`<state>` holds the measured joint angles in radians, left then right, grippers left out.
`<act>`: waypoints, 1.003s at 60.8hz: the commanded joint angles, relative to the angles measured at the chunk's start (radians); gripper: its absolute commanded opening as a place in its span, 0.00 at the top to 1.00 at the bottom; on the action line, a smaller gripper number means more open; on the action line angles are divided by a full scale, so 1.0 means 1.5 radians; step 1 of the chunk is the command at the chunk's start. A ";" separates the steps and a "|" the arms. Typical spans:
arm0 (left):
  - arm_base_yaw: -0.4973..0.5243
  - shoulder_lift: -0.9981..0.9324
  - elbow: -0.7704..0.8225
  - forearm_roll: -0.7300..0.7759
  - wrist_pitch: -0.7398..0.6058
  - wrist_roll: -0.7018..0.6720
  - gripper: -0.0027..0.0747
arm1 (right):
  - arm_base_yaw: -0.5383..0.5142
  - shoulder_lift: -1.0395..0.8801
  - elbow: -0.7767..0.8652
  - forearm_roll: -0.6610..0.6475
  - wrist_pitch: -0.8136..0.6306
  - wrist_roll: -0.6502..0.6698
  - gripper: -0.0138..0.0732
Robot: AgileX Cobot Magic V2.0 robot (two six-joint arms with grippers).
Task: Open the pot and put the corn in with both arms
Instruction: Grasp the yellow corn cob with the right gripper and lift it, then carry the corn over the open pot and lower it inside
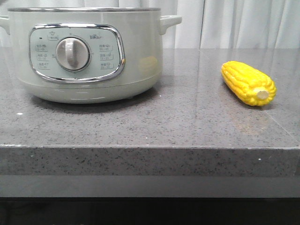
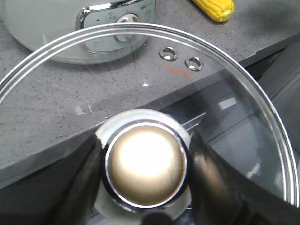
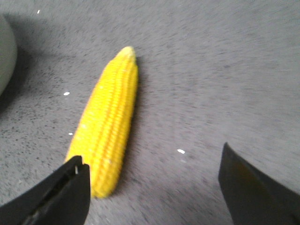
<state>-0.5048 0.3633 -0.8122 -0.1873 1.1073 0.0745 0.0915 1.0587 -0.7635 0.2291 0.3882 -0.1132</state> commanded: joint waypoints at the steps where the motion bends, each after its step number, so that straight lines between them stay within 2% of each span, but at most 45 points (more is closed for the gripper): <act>1: -0.002 -0.010 -0.023 -0.023 -0.087 -0.005 0.68 | 0.026 0.080 -0.071 0.028 -0.042 -0.002 0.17; 10: -0.002 -0.012 -0.023 -0.023 -0.088 -0.005 0.68 | 0.049 0.214 -0.146 0.069 -0.034 -0.002 0.17; 19: -0.002 -0.012 -0.023 -0.024 -0.088 -0.005 0.68 | 0.055 0.290 -0.188 0.083 -0.020 -0.002 0.18; 25: -0.002 -0.012 -0.023 -0.024 -0.090 -0.005 0.68 | 0.055 0.309 -0.196 0.083 -0.020 -0.002 0.31; 32: -0.002 -0.012 -0.023 -0.024 -0.090 -0.005 0.68 | 0.055 0.308 -0.199 0.083 -0.020 -0.002 0.52; 37: -0.002 -0.012 -0.023 -0.024 -0.090 -0.005 0.68 | 0.055 0.300 -0.206 0.083 -0.022 -0.003 0.60; 52: -0.002 -0.012 -0.023 -0.024 -0.090 -0.005 0.68 | 0.061 0.256 -0.300 0.083 -0.003 -0.011 0.59; 61: -0.002 -0.012 -0.023 -0.024 -0.090 -0.005 0.68 | 0.115 0.267 -0.412 0.083 0.012 -0.038 0.59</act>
<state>-0.5048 0.3363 -0.8122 -0.1897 1.1096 0.0745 0.2133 1.4915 -1.2635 0.3450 0.4485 -0.1301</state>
